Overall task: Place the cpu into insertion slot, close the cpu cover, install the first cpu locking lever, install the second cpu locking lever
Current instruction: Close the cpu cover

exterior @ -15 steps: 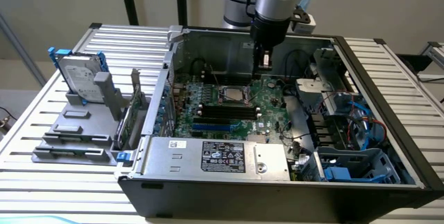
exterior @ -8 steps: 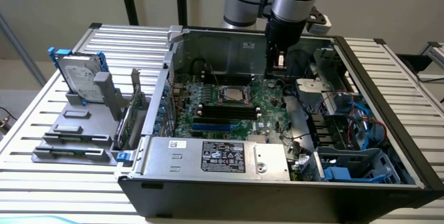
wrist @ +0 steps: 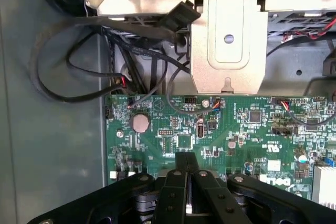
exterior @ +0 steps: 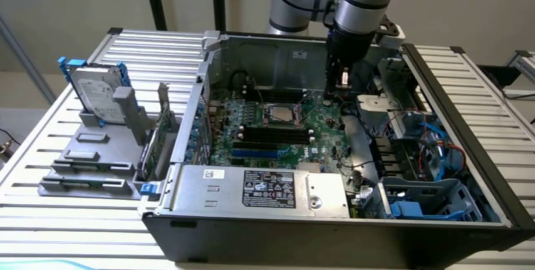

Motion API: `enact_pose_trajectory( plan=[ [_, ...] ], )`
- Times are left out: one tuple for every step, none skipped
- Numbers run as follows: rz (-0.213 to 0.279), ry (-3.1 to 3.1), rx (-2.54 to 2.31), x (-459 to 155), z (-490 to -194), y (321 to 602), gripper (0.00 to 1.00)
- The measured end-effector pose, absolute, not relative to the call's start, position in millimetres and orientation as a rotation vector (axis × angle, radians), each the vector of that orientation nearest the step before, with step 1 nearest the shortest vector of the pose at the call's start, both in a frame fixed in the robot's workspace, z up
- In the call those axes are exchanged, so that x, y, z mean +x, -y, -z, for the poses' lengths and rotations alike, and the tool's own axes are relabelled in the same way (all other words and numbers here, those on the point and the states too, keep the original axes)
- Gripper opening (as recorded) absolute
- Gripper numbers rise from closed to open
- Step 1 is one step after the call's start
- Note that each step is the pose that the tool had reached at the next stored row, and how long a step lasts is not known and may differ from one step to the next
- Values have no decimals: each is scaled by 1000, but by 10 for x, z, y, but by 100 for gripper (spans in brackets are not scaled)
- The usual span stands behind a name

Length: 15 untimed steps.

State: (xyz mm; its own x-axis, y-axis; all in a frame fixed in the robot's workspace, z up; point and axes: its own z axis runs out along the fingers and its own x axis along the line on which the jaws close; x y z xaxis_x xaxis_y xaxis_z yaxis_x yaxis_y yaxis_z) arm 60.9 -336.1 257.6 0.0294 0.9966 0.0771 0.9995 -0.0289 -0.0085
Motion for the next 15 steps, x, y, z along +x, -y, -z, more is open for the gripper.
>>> enact_pose_trajectory(
  plan=[
    [76,2146,-2210,604,-2558,3361,11],
    [77,2147,-2210,595,-2540,3361,11],
    [76,2146,-2210,584,-2523,3362,11],
    [76,2146,-2210,568,-2504,3362,11],
    [77,2146,-2210,553,-2490,3361,11],
    [77,2146,-2209,544,-2482,3360,11],
    [77,2144,-2208,541,-2482,3360,11],
    [75,2142,-2205,539,-2482,3359,11],
    [72,2138,-2201,534,-2484,3358,11],
    [69,2134,-2198,526,-2491,3357,11],
    [65,2131,-2196,515,-2501,3356,11],
    [61,2128,-2193,498,-2513,3356,11],
    [58,2126,-2191,477,-2526,3355,11],
    [55,2124,-2189,451,-2539,3356,11],
    [53,2122,-2188,421,-2552,3356,11]
  ],
)
